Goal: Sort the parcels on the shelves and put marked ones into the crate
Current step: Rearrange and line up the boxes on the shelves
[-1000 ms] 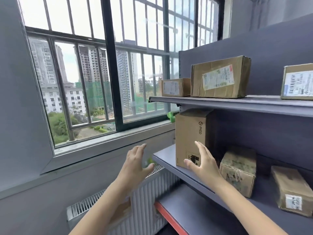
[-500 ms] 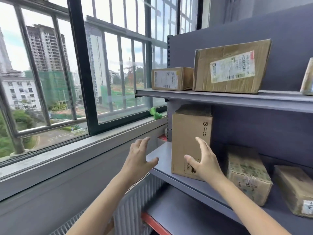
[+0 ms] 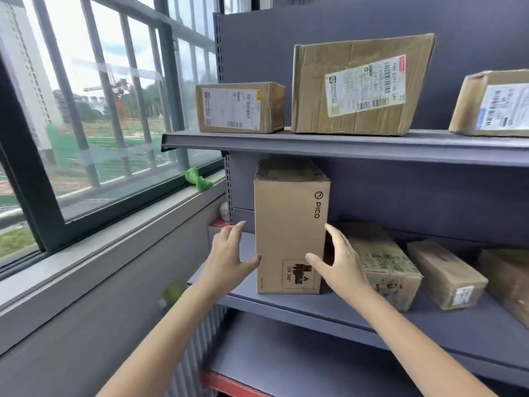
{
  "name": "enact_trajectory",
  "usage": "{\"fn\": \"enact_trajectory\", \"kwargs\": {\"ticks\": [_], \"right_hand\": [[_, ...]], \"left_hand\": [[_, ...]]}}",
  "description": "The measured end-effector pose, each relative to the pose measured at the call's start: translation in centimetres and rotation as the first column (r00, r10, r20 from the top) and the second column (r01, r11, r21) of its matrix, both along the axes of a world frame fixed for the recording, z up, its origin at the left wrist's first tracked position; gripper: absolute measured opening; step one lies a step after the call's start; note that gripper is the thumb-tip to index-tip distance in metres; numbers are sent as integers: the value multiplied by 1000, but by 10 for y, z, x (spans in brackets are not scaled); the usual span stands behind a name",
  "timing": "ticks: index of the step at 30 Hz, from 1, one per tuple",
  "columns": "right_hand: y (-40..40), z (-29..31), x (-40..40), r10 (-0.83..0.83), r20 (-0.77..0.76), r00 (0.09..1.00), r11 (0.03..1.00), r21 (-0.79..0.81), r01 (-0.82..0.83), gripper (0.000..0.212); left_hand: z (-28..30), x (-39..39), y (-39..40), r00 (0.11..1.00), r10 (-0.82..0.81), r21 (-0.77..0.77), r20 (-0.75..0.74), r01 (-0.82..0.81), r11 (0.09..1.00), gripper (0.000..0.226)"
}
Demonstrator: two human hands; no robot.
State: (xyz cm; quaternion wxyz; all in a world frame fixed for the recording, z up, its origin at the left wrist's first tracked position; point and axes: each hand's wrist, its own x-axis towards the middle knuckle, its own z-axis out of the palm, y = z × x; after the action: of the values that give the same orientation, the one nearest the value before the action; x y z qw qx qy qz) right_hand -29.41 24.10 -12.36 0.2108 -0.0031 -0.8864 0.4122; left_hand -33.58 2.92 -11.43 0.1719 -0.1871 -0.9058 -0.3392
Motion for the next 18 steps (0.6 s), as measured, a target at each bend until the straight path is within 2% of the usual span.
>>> {"fn": "enact_trajectory", "kwargs": {"ticks": [7,13,18], "right_hand": [[31,-11,-44,-52,15,999,997,-56,53,73],[50,-14,-82,-72,32,997,993,-87,74,73],[41,-22,-105,-34,45,998,992,-117,40,70]], "left_hand": [[1,-56,21,1000,-13,44,-3,13,999,73],[33,-99,30,986,41,71,-160,-30,997,69],[41,-122,38,965,-22,51,-261,36,998,61]]}}
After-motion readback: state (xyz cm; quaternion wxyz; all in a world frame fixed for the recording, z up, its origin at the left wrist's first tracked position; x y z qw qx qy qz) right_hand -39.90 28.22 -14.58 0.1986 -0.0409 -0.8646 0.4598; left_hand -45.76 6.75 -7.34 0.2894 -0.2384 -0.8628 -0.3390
